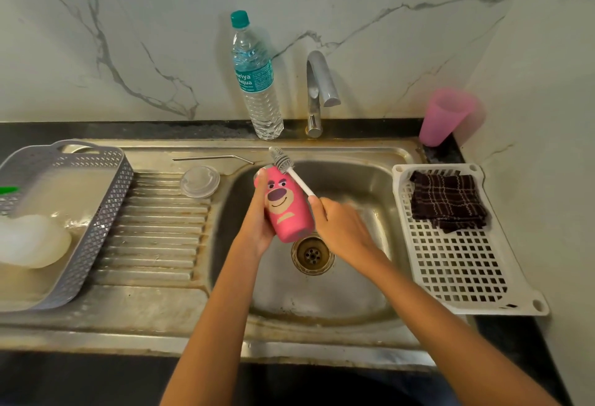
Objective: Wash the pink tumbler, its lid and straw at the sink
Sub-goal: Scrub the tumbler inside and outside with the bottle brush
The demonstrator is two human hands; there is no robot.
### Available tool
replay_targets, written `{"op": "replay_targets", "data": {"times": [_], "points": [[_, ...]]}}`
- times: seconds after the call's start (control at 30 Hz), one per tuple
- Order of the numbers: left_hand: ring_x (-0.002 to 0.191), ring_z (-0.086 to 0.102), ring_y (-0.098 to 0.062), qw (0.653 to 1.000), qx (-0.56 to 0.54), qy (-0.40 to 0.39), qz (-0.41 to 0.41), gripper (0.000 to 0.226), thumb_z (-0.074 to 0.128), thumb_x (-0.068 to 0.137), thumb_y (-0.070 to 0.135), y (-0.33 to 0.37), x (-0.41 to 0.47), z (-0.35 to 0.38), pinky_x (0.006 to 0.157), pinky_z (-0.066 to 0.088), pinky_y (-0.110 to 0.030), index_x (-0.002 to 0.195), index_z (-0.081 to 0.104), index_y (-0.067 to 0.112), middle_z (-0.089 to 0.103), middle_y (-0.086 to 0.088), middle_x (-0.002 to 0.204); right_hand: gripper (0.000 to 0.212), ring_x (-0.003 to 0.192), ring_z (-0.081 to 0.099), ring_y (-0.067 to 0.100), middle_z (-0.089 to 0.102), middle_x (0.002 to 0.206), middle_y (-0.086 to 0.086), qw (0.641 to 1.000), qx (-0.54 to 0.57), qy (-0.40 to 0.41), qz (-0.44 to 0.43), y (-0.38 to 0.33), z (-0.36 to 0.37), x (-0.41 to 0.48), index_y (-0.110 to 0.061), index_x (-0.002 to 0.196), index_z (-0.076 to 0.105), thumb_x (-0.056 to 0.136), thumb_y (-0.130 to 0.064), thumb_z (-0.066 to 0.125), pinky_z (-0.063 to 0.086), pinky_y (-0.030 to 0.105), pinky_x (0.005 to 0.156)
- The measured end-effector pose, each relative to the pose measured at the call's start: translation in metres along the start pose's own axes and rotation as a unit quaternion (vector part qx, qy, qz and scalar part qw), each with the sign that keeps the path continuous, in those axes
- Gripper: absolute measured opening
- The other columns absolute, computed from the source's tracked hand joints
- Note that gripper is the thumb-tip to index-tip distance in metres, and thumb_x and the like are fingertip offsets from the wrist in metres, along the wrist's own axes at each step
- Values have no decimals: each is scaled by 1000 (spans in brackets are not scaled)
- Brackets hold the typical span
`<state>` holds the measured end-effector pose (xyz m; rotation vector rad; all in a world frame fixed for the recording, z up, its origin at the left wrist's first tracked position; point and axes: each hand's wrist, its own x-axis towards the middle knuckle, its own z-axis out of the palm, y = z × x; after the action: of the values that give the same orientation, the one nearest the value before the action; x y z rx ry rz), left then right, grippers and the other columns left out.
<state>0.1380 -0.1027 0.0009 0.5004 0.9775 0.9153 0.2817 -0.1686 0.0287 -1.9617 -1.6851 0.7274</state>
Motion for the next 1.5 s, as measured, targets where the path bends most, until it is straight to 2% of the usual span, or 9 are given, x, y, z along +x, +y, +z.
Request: {"op": "replay_targets", "data": {"times": [0.2,0.33,0.47,0.6,0.77,1.0,1.17,1.4,1.5], "points": [[75,72,-21,996,-19,85,5,62,54,84,68,15,12,-2,63,59,-35,116,63,15,73,-9,93,49,55,52,22,51,58,-2,999,-25,-27,-12,17,12,-53,-19,81,53,102,-51,22,35,32,51],[71,71,-19,999,21,31,-5,54,51,89,65,6,7,6,65,60,-32,109,64,17,74,-6,84,49,57,54,24,54,61,0,999,-30,16,6,10,-1,-31,-18,82,53,102,-50,22,36,32,51],[73,72,-20,999,-8,42,-1,55,52,88,65,7,6,12,64,60,-33,111,63,17,73,-7,87,50,66,57,27,56,65,3,1000,-2,25,13,-1,-5,-5,-17,77,51,103,-50,23,43,36,58],[79,71,-22,992,-78,82,48,55,51,87,67,33,17,1,75,58,-39,108,64,19,74,-5,81,49,53,52,23,52,56,-1,1000,-6,-7,-21,8,7,-50,-19,79,53,102,-50,24,39,36,50],[82,69,-23,1000,16,6,-15,64,57,81,68,8,2,13,86,54,-41,116,62,15,73,-9,92,45,62,56,24,54,61,0,999,3,48,9,-2,-13,-11,-21,80,50,103,-48,23,41,36,57],[89,69,-27,991,-107,73,34,67,54,82,70,22,19,13,72,58,-40,122,60,17,70,-11,100,45,48,47,17,48,54,-3,999,-21,-7,-38,7,-10,-49,-21,74,48,103,-47,25,33,29,47],[83,70,-24,999,-32,15,-10,63,56,84,67,1,6,15,72,60,-37,120,60,16,71,-9,94,45,46,45,12,49,54,-2,1000,-9,27,-3,6,-19,-30,-23,71,46,103,-46,26,28,25,45],[84,72,-23,990,-105,84,48,63,53,85,67,19,20,6,72,60,-38,124,59,17,73,-8,95,49,46,46,16,49,53,-2,1000,2,-8,-15,18,-1,-48,-17,80,55,102,-49,25,34,31,45],[79,72,-22,995,-88,46,31,60,52,87,65,12,14,7,72,61,-36,119,60,16,73,-7,89,48,51,48,18,50,56,-1,1000,3,9,-5,12,-7,-35,-19,77,52,102,-49,25,35,32,50]]}}
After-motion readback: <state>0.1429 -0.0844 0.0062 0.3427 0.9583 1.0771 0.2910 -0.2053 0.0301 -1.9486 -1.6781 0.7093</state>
